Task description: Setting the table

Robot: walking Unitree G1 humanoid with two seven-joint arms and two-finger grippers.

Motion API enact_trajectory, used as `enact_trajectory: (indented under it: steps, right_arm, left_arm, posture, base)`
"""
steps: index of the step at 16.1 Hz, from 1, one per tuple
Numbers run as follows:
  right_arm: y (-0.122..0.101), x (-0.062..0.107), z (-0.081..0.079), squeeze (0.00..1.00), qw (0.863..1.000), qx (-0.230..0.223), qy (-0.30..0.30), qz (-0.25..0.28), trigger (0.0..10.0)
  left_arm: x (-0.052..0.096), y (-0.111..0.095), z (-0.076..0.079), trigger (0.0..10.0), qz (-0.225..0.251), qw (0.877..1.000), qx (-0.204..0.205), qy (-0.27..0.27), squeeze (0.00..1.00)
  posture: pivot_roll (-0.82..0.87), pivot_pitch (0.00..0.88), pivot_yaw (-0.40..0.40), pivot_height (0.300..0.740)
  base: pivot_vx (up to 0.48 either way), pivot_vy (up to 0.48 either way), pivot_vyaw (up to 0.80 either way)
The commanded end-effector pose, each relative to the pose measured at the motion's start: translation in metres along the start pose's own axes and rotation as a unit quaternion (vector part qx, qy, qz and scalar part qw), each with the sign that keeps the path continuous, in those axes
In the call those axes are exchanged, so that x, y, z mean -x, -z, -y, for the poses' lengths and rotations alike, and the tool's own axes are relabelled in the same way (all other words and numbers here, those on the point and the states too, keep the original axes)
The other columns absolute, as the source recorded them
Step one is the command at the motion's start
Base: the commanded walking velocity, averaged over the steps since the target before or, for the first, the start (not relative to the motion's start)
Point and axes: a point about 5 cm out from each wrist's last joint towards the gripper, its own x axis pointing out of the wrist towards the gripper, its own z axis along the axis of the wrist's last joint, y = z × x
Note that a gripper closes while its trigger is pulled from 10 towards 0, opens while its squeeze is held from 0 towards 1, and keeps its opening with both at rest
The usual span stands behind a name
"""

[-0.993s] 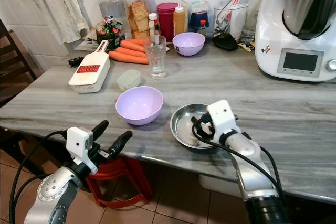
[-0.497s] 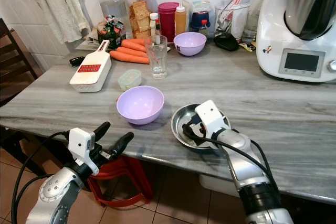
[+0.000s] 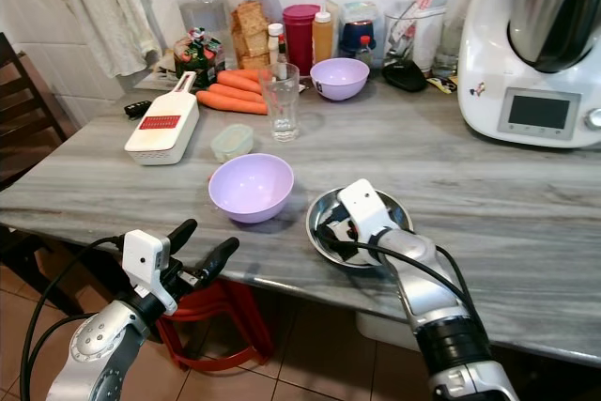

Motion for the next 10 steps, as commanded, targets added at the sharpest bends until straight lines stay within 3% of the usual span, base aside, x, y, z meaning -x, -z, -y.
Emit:
enact_trajectory:
  steps: [1, 10]
  right_arm:
    - [-0.008, -0.005, -0.005, 0.00, 1.000, 0.002, -0.011, 0.007, 10.0]
    - [-0.014, -0.019, -0.017, 0.00, 0.999, -0.002, -0.028, 0.018, 10.0]
  left_arm:
    - [0.002, 0.002, -0.002, 10.0, -0.009, 1.000, -0.006, -0.001, 0.00]
    - [0.002, 0.002, -0.001, 10.0, -0.011, 1.000, -0.008, -0.001, 0.00]
  posture:
    - [-0.11, 0.000, 0.094, 0.740]
    - [-0.10, 0.000, 0.097, 0.740]
  base:
    - [0.000, 0.000, 0.00]
    - [0.000, 0.000, 0.00]
